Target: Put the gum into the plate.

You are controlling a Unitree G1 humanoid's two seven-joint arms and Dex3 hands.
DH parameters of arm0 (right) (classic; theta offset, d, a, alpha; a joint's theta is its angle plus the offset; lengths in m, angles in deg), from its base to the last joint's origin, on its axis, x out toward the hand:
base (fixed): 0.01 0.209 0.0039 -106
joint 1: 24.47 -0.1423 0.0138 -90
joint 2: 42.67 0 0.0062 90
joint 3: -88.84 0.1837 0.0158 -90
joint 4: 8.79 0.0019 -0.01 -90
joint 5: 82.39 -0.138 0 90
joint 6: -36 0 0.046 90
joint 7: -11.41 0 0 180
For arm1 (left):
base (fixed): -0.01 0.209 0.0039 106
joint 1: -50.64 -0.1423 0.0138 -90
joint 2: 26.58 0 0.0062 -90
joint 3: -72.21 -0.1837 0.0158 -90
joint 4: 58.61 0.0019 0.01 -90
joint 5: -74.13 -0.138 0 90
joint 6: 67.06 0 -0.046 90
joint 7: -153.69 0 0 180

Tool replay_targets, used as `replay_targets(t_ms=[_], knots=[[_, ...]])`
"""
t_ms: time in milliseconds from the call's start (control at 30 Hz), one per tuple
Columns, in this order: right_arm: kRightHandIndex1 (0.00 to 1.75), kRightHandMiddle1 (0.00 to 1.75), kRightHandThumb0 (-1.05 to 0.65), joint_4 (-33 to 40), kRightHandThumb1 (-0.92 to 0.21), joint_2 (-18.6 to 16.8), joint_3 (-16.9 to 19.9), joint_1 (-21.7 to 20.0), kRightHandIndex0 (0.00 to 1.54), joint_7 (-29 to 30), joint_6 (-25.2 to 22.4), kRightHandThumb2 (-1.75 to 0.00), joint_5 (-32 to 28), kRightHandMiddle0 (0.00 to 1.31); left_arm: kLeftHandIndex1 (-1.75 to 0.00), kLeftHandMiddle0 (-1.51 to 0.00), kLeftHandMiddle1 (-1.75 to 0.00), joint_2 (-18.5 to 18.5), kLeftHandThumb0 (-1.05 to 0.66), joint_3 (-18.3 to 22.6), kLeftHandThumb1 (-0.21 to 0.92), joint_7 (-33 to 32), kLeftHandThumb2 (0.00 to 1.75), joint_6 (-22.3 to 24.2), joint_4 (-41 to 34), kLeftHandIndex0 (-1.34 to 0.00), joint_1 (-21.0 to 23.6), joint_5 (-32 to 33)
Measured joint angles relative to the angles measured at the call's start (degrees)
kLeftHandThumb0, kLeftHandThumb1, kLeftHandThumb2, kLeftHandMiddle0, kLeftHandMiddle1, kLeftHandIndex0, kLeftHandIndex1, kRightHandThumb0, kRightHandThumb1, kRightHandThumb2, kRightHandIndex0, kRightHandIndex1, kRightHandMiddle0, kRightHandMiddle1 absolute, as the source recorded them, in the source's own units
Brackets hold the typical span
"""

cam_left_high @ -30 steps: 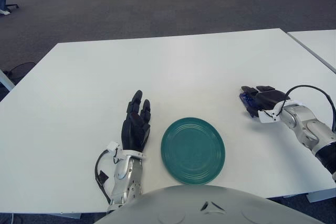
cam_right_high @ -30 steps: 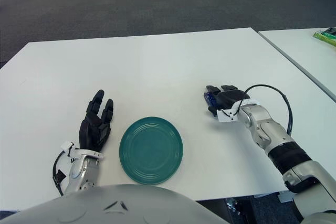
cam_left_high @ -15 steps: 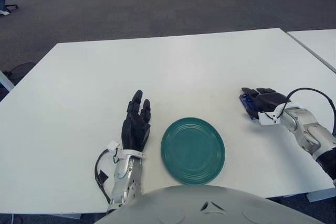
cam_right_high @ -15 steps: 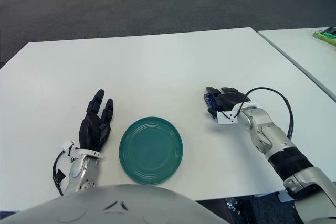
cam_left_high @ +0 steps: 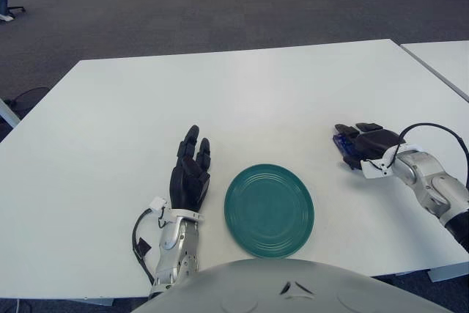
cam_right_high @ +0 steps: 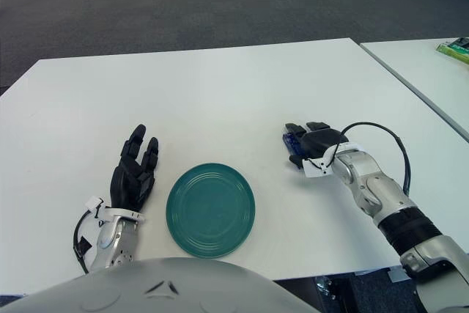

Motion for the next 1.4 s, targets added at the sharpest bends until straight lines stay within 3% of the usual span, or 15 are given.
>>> replay_targets(t_ms=[1400], knots=[[0.0,0.0,-1.05,9.41,-0.92,-0.27,6.61,6.48,0.0,-3.4,3.72,-0.81,1.34,0.0,-0.42,-0.03,0.0,0.18,-1.05,0.5,0.92,0.0,0.95,0.73,1.45,0.0,2.62,-0.35]])
